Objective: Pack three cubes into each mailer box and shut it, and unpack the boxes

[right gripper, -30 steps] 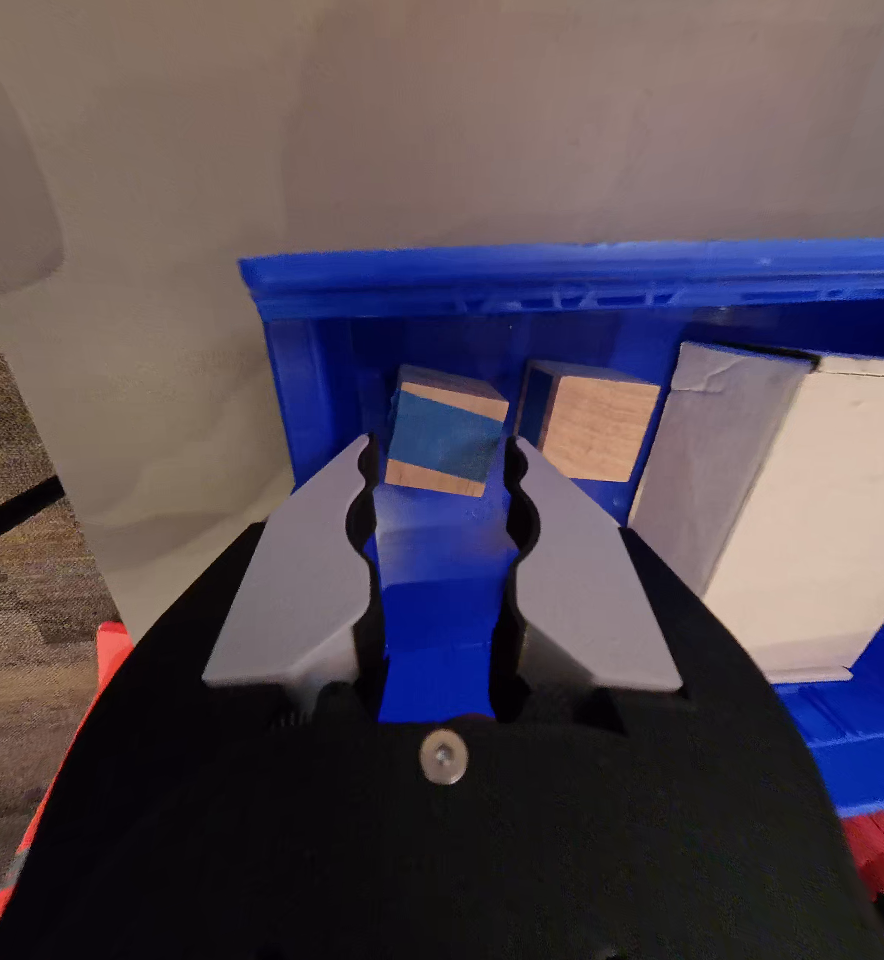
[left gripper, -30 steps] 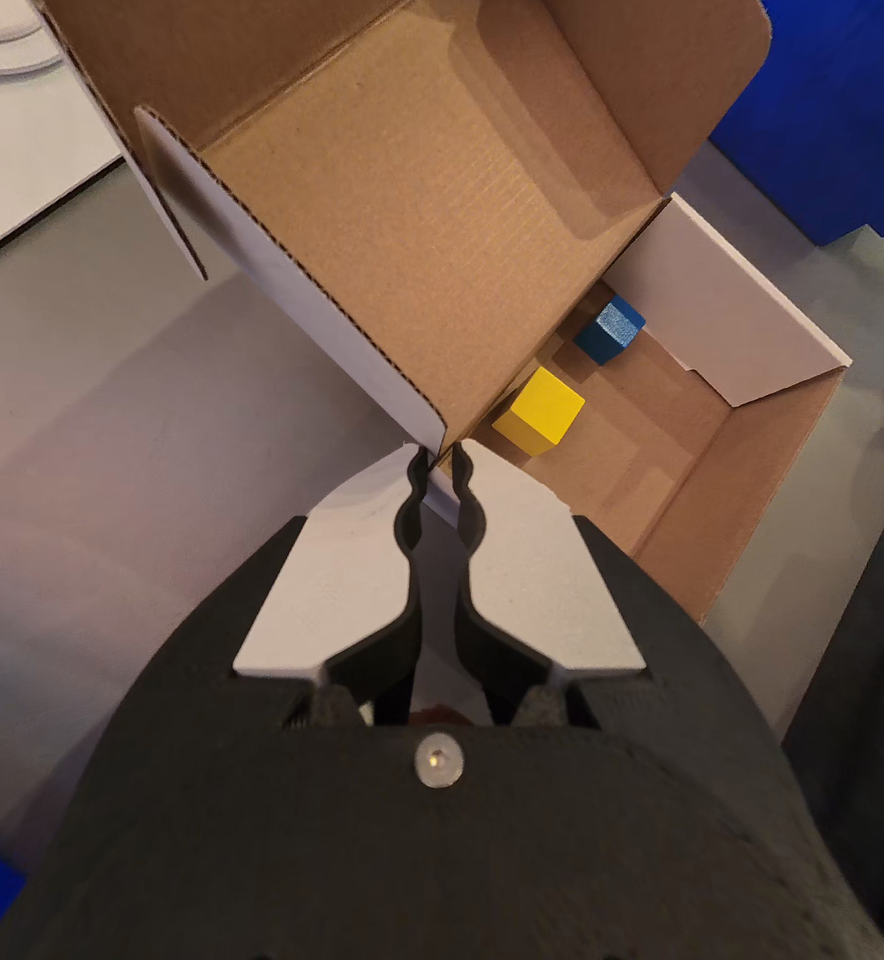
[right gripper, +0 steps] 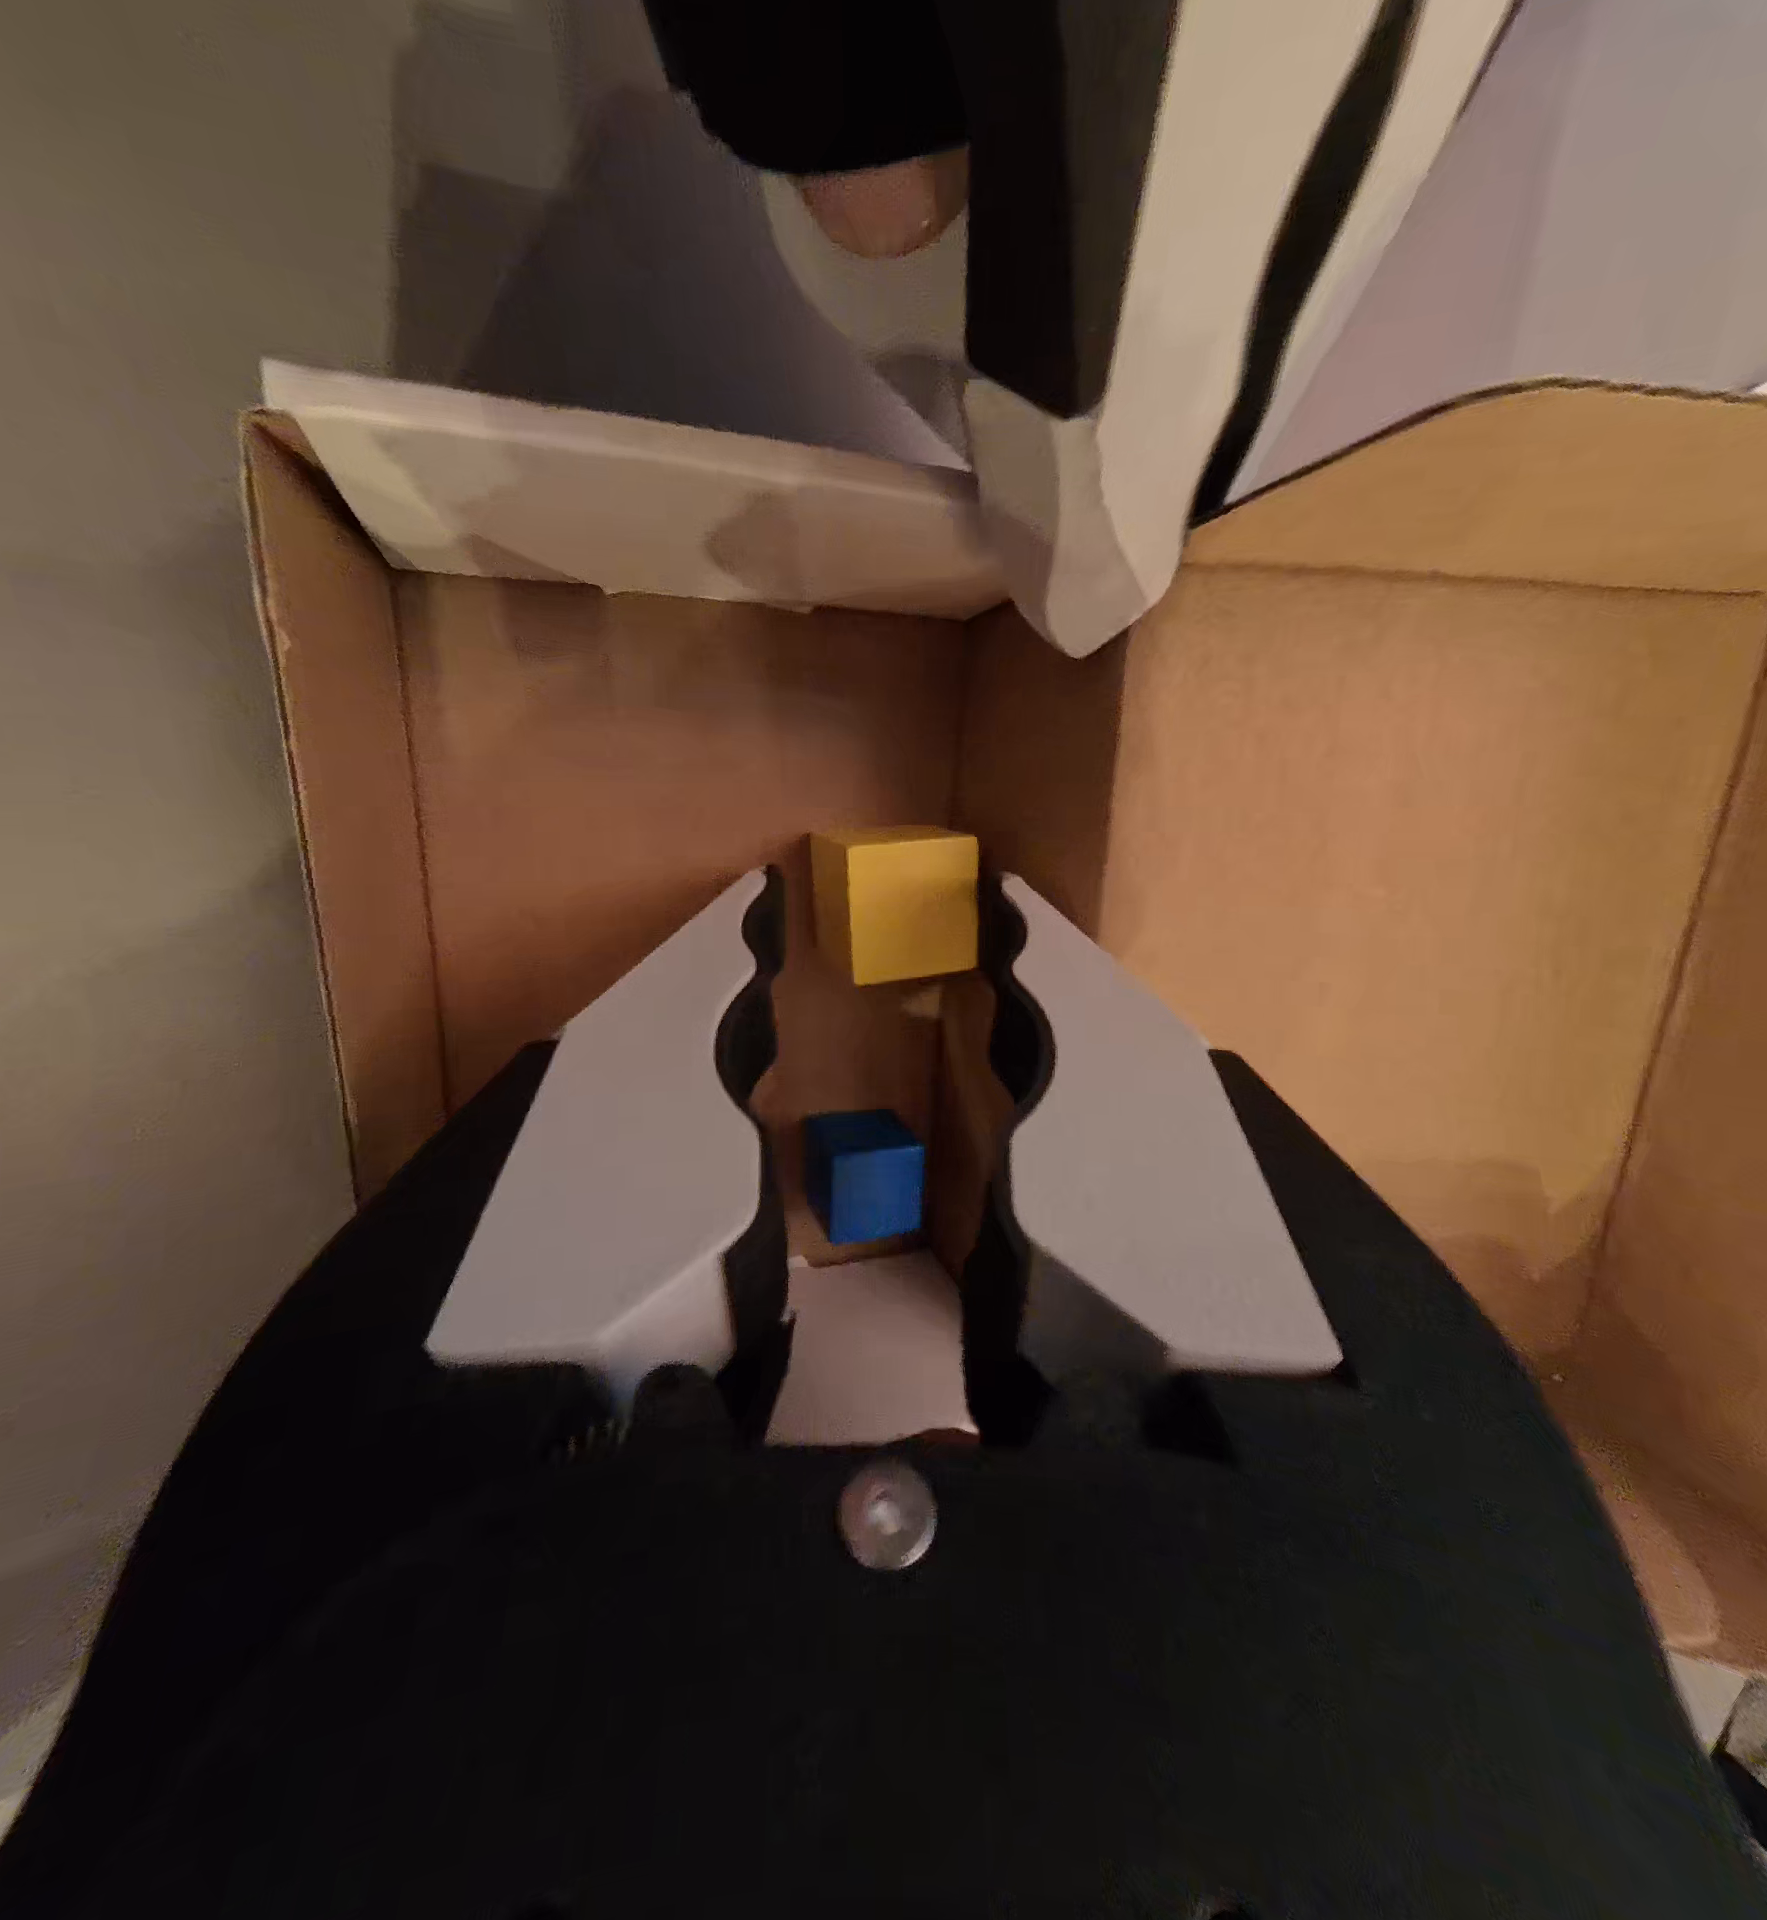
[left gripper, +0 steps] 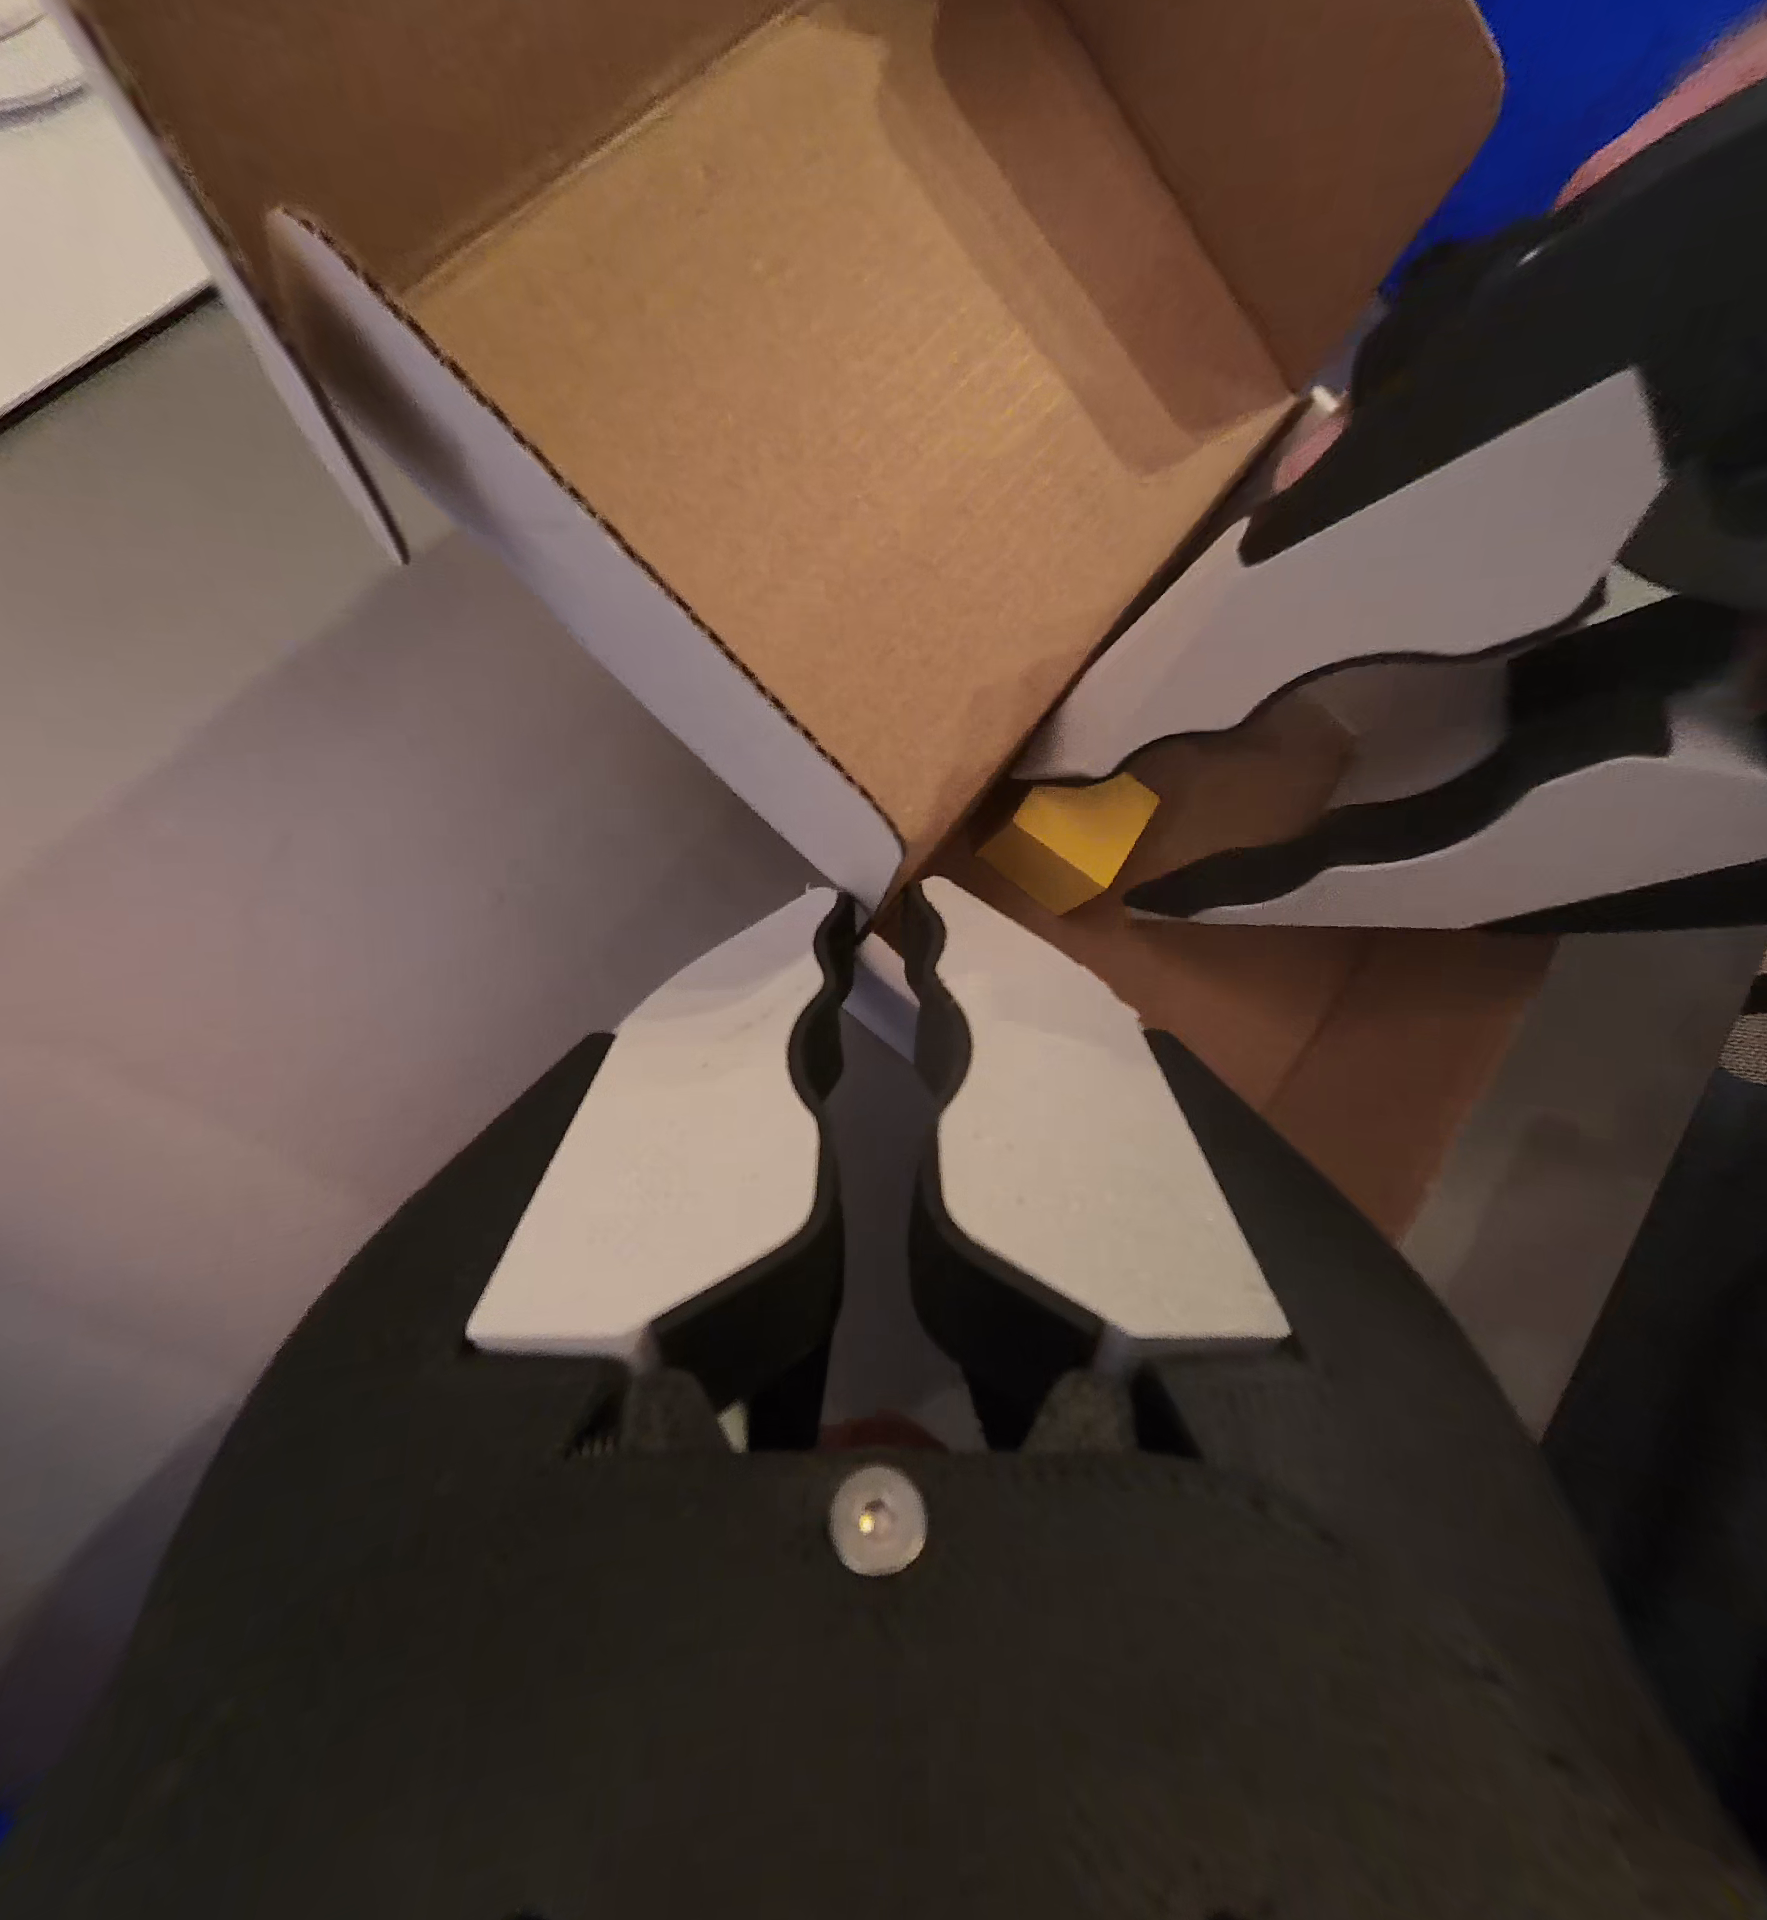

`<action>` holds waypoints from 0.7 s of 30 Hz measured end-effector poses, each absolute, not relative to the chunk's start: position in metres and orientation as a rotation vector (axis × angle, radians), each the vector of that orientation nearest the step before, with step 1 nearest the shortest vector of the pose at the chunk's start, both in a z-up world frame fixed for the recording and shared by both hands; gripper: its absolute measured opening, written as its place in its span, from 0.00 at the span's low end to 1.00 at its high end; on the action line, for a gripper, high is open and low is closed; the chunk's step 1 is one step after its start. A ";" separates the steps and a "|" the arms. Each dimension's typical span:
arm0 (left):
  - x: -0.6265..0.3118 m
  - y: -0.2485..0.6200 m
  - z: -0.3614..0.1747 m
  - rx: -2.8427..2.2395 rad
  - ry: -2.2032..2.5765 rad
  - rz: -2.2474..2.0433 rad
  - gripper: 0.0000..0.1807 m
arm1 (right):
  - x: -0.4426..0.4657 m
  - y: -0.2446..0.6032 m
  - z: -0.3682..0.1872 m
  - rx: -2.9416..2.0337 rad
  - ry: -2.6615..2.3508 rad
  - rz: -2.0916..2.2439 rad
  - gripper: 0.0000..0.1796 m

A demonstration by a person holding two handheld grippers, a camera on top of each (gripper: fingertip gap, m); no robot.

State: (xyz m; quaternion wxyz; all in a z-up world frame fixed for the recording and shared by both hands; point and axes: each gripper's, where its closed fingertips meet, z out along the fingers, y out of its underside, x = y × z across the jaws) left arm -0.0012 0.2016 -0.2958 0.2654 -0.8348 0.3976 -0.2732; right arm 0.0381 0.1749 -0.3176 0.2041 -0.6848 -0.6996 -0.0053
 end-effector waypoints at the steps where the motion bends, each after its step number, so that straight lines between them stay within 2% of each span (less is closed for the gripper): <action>1: -0.001 0.202 -0.296 -2.255 1.072 -0.742 0.05 | 0.039 0.174 -0.322 -1.917 -1.963 -0.016 0.20; 3: 0.000 0.201 -0.296 -2.254 1.071 -0.748 0.05 | 0.041 0.173 -0.327 -1.927 -1.988 -0.029 0.17; 9: -0.001 0.201 -0.296 -2.251 1.071 -0.734 0.05 | 0.040 0.165 -0.313 -1.939 -1.947 0.107 0.15; 15: -0.001 0.201 -0.296 -2.250 1.067 -0.741 0.05 | 0.075 0.143 -0.223 -1.832 -1.789 0.189 0.15; 18: -0.001 0.201 -0.296 -2.250 1.064 -0.745 0.05 | 0.131 0.131 -0.178 -1.816 -1.724 0.136 0.15; 21: -0.001 0.201 -0.296 -2.250 1.062 -0.744 0.05 | 0.209 0.125 -0.164 -1.902 -1.701 -0.040 0.15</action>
